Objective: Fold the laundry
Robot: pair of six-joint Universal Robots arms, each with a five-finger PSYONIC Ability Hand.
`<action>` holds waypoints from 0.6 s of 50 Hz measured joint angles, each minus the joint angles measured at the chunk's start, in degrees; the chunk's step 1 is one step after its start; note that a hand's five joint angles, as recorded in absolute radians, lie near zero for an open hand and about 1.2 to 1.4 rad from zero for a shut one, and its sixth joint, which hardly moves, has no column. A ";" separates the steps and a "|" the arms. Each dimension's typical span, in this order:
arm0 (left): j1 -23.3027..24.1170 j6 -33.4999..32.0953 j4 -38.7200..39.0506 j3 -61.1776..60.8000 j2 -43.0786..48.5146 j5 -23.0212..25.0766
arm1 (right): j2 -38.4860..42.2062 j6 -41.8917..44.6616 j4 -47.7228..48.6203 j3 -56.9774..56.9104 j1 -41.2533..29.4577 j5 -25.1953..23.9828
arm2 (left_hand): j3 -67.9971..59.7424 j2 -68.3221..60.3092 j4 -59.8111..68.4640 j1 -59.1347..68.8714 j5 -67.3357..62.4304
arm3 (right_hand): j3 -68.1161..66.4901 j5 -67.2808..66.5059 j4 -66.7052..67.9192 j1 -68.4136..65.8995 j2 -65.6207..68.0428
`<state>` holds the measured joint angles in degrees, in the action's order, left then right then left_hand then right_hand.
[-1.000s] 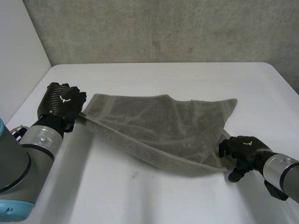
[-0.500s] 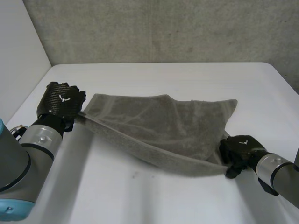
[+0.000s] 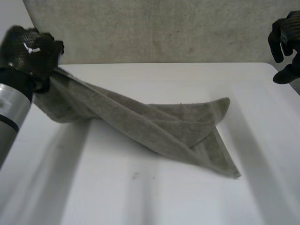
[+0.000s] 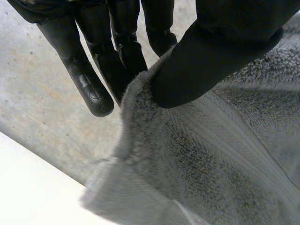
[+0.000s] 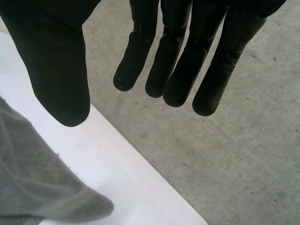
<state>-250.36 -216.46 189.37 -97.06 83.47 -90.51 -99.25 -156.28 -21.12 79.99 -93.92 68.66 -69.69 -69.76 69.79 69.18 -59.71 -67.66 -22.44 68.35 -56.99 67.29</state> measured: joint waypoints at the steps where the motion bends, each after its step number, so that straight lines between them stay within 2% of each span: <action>1: -0.04 0.03 -1.77 1.49 -0.44 0.32 | 0.17 0.54 -1.91 -1.49 -0.03 -0.23 | 0.00 0.00 0.00 0.00 0.01 | 0.00 0.00 0.00 0.00 0.00; 3: -0.15 0.11 -3.93 3.04 -0.63 0.93 | 1.81 2.39 -5.65 -3.84 -0.17 -0.68 | 0.00 0.00 0.00 0.00 0.01 | 0.00 0.00 0.00 0.00 0.00; 5: -0.26 0.20 -4.90 3.36 -0.51 1.36 | 3.13 3.18 -6.60 -3.89 -0.25 -0.79 | 0.00 0.00 0.00 0.00 0.00 | 4.29 -13.45 -4.74 3.69 -4.85; 6: -0.45 0.28 -5.43 3.09 -0.23 1.68 | 3.78 3.44 -6.83 -3.63 -0.29 -0.81 | 0.00 0.00 0.00 0.00 0.00 | 13.73 -11.40 -13.11 11.75 -13.63; 7: -0.45 0.28 -5.43 3.09 -0.23 1.68 | 3.78 3.44 -6.83 -3.63 -0.29 -0.81 | 0.00 0.00 0.00 0.00 0.00 | 13.73 -11.40 -13.11 11.75 -13.63; 8: -0.59 0.32 -5.62 2.72 0.02 1.83 | 5.45 3.83 -7.14 -2.52 -0.41 -0.85 | 0.00 0.00 0.00 0.00 0.00 | 25.57 -4.76 -26.11 22.33 -26.52; 10: -1.12 0.40 -5.70 1.08 1.19 2.14 | 7.89 3.55 -6.73 0.67 -0.63 -0.82 | 0.00 0.00 0.00 0.00 0.00 | 34.87 0.40 -35.57 28.43 -34.44; 15: -1.76 0.44 -4.79 -1.68 4.28 2.26 | 10.21 -0.11 -3.18 8.61 -1.00 -0.72 | 0.00 0.00 0.00 0.00 0.00 | 36.81 1.57 -37.35 29.23 -35.51; 20: -1.97 0.38 -3.28 -2.64 8.07 2.13 | 11.02 -6.54 5.21 18.80 -2.08 -0.75 | 0.00 0.00 0.00 0.00 0.00 | 37.66 2.56 -38.37 30.11 -35.52; 24: -2.05 0.30 -2.51 -2.22 10.30 2.02 | 12.18 -10.98 14.88 27.27 -4.97 -0.57 | 0.00 0.00 0.00 0.00 0.00 | 37.86 2.85 -38.66 30.32 -35.53; 30: -1.99 0.30 -2.35 -1.58 10.64 2.00 | 15.06 -11.29 24.27 32.49 -11.35 0.20 | 0.00 0.00 0.00 0.00 0.00 | 34.40 -0.19 -35.13 28.57 -33.89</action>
<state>-252.35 -216.16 187.03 -98.64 94.10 -88.51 -84.19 -167.57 3.16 112.49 -105.26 68.87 -69.69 -69.76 69.79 69.18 -59.71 -33.26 -22.63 33.22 -28.43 33.40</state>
